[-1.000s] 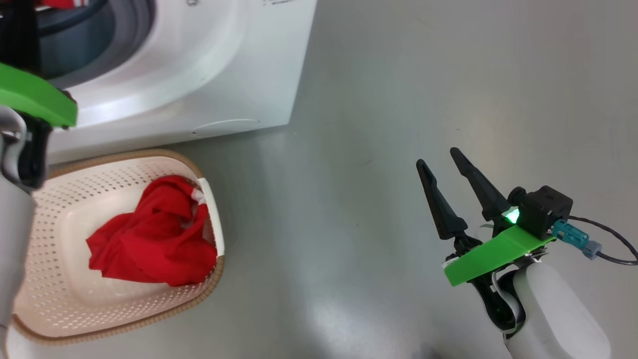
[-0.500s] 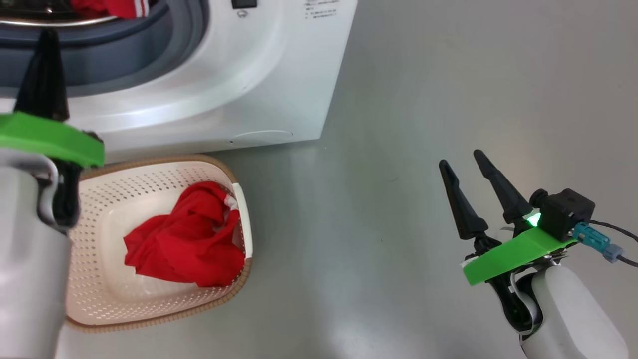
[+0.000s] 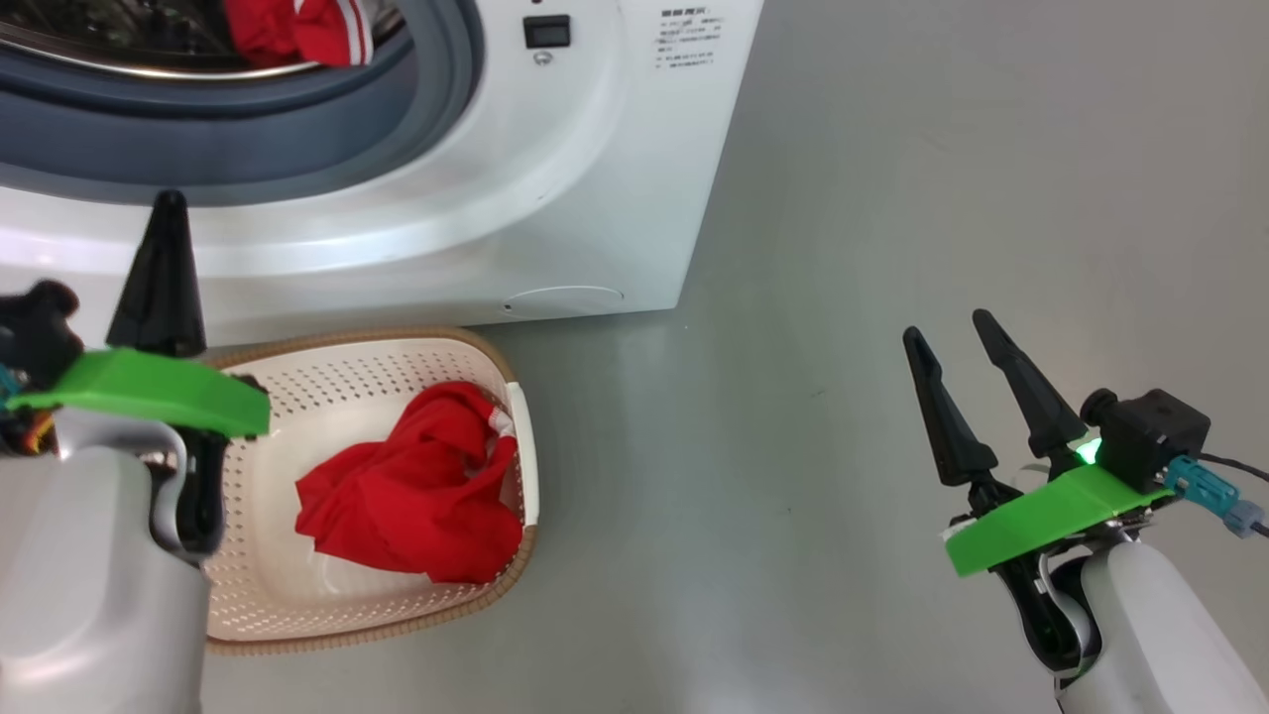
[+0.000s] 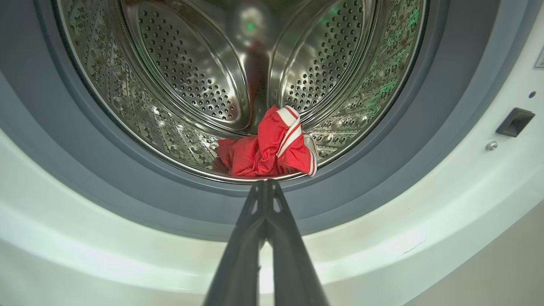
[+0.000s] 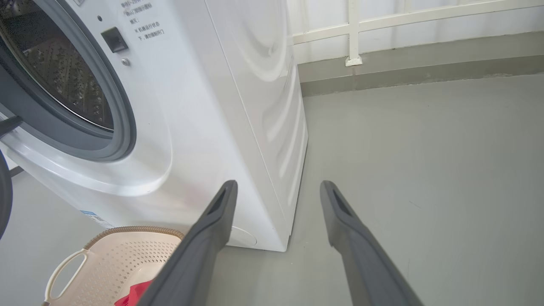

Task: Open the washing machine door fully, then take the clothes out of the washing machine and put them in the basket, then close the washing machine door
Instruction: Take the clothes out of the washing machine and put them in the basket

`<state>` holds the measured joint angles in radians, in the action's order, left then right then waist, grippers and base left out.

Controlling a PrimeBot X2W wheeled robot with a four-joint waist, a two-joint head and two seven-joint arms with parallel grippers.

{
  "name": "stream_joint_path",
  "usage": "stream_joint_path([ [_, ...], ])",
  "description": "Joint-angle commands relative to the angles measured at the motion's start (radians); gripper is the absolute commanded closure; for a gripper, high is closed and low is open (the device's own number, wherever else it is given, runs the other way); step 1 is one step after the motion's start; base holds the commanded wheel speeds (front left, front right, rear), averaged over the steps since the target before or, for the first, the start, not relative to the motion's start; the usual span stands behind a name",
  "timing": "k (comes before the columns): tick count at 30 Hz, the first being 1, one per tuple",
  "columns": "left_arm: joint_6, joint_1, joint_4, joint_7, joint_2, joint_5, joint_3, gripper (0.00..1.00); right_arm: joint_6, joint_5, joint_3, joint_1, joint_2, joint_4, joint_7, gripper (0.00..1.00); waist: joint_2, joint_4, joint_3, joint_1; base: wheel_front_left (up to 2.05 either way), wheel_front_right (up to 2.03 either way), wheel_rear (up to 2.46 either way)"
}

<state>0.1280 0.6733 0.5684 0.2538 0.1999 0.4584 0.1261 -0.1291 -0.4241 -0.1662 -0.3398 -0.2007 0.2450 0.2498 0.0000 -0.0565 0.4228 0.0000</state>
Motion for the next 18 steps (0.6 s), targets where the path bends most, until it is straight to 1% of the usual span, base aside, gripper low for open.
stream_joint_path([
  [1, 0.003, -0.024, -0.033, 0.008, 0.032, -0.014, -0.040, 1.00, -0.002, 0.002, -0.012, 0.027, -0.008, -0.020, 0.012, 0.00, 0.0000, 0.011, -0.013, 0.0000, 0.00, 0.00, 0.00],
  [2, 0.003, -0.033, -0.038, 0.008, 0.029, -0.019, -0.044, 1.00, -0.002, 0.002, -0.011, 0.029, -0.009, -0.021, 0.012, 0.00, 0.0000, 0.013, -0.015, 0.0000, 0.00, 0.00, 0.00],
  [5, 0.003, -0.060, -0.056, 0.008, 0.020, -0.031, -0.060, 0.51, -0.002, 0.002, -0.006, 0.034, -0.012, -0.023, 0.012, 0.00, 0.0000, 0.020, -0.020, 0.0000, 0.00, 0.00, 0.00],
  [6, 0.003, -0.070, -0.062, 0.008, 0.018, -0.036, -0.065, 0.09, -0.002, 0.003, -0.004, 0.035, -0.013, -0.024, 0.012, 0.00, 0.0000, 0.022, -0.021, 0.0000, 0.00, 0.00, 0.00],
  [7, 0.003, -0.080, -0.070, 0.008, 0.015, -0.041, -0.071, 0.00, -0.002, 0.003, -0.003, 0.037, -0.014, -0.026, 0.012, 0.00, 0.0000, 0.023, -0.021, 0.0000, 0.00, 0.00, 0.00],
  [18, 0.003, -0.216, -0.169, 0.008, -0.015, -0.094, -0.145, 0.00, -0.002, 0.008, 0.011, 0.037, -0.016, -0.039, 0.012, 0.00, 0.0000, 0.033, -0.005, 0.0000, 0.00, 0.00, 0.00],
])
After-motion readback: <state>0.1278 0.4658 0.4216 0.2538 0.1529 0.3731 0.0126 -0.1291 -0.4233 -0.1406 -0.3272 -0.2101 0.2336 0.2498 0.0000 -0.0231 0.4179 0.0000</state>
